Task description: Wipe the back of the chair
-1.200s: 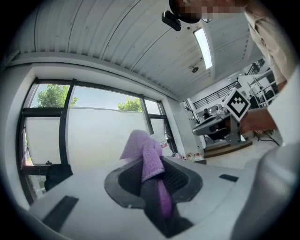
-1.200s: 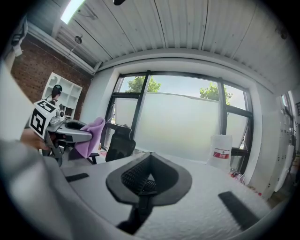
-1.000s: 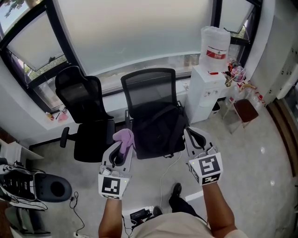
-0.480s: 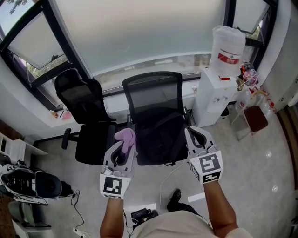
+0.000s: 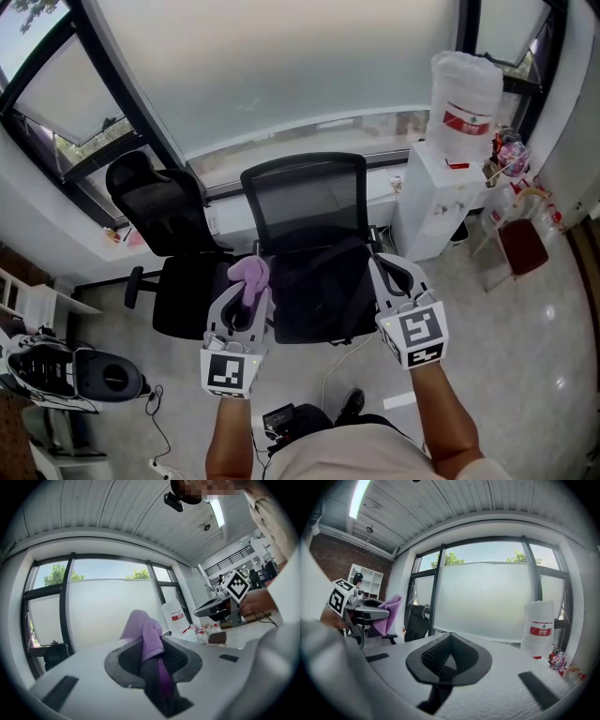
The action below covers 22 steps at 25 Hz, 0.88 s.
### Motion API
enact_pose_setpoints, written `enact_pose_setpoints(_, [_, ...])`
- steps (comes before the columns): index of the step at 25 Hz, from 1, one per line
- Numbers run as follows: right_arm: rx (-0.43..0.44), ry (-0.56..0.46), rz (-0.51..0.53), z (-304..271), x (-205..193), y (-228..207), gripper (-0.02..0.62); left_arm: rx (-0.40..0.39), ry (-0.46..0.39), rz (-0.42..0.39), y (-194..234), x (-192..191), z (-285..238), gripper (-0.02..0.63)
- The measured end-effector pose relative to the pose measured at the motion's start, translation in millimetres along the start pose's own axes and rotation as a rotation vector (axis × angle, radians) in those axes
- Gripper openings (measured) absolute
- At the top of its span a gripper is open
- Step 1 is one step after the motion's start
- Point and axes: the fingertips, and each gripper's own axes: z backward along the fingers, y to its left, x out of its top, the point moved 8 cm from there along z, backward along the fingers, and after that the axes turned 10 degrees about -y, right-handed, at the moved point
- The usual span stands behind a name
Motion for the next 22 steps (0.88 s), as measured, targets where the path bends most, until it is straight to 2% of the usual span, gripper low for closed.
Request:
enact_pose_setpoints(5, [0.025,-0.019,-0.008,-19.4,-8.6,-8.5,-0.006,-0.003,-0.004,0.008,11.1,-11.1,-23.9,0.087])
enact_pose_setpoints(11, [0.031,-0.029,0.005,-53.2,-18.7,-19.5,-0.006,0.006,-0.058,0.006,42.5,-30.4,-68.6,0.087])
enact_pose_setpoints(16, [-0.009,0.020,0.030,-97.8,-30.6,-26.3,-0.006,-0.022,-0.078,0.012,77.5,-65.3,-114.4,0.087])
enact_pose_setpoints(20, [-0.011,0.041,0.034,-136.9,-42.1,-31.2,-0.005,-0.024,-0.034,0.031,103.3,-94.4,-145.3,0.087])
enact_pose_setpoints(22, [-0.012,0.055,0.023,-154.4,-49.7,-32.3,-0.005,-0.018,-0.050,0.025,116.5,-112.3,-161.8,0.087])
